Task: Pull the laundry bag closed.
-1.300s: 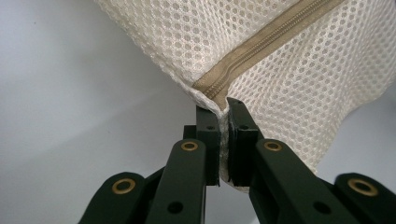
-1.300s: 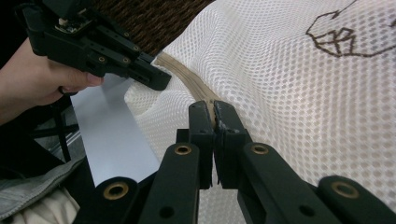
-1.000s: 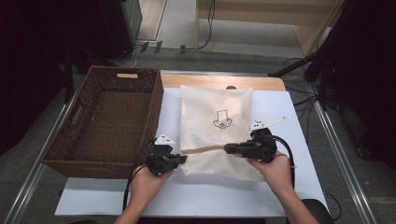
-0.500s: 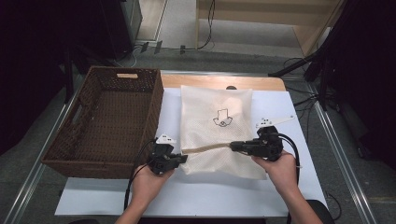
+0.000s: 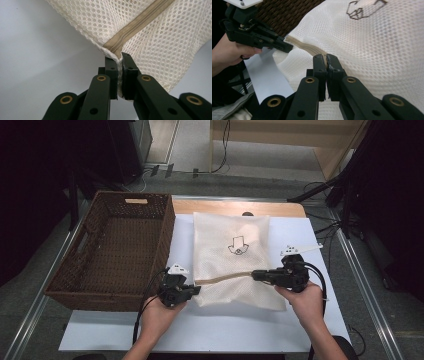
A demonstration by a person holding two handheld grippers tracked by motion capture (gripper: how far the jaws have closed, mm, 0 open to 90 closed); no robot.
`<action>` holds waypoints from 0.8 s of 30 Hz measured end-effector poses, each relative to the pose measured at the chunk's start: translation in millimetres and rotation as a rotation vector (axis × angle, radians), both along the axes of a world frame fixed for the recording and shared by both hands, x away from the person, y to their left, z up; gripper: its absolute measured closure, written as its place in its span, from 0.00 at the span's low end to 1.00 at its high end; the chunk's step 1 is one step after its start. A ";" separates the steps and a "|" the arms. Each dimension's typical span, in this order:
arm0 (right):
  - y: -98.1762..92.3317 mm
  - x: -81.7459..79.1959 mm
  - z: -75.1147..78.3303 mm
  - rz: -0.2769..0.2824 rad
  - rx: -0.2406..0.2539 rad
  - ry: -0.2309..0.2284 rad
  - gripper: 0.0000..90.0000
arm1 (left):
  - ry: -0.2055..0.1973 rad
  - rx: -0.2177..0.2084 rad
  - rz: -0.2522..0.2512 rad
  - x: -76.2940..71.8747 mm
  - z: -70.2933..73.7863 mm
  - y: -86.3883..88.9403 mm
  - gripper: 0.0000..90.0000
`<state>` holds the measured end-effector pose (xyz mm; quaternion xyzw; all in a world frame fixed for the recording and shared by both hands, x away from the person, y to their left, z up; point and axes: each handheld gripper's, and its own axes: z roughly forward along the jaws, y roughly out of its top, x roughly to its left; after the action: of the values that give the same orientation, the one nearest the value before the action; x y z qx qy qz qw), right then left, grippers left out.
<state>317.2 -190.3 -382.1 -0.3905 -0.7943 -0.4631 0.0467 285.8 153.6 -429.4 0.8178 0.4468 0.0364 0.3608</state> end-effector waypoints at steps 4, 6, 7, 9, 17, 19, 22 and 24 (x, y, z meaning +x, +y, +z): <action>-13.2 2.0 0.7 -0.032 0.014 0.003 0.98 | 0.003 -0.001 -0.008 0.3 -0.1 -1.1 0.96; -16.4 2.5 -0.1 -0.040 0.013 0.006 0.98 | 0.002 0.006 -0.010 0.3 -0.2 -2.5 0.96; -17.2 2.8 -0.4 -0.046 0.012 0.007 0.98 | 0.001 0.006 -0.008 0.3 -0.3 -2.9 0.96; -19.0 3.1 -0.7 -0.050 0.009 0.006 0.98 | 0.001 0.004 -0.004 1.0 -0.6 -2.6 0.96; -31.8 4.5 -0.8 -0.082 -0.002 0.004 0.98 | 0.011 -0.010 -0.005 2.3 -1.0 -2.5 0.96; -34.8 4.9 -1.1 -0.090 -0.005 0.009 0.98 | 0.014 -0.011 -0.001 2.8 -1.5 -2.5 0.96; -39.1 5.4 -1.7 -0.101 -0.007 0.010 0.98 | 0.022 -0.014 0.006 3.7 -1.8 -2.9 0.96; -42.6 5.5 -1.6 -0.110 -0.006 0.010 0.98 | 0.024 -0.008 0.012 4.1 -1.9 -3.0 0.96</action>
<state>322.7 -232.9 -383.7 -0.4361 -0.7729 -0.4603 0.0241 289.9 150.6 -431.2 0.8141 0.4561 0.0270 0.3585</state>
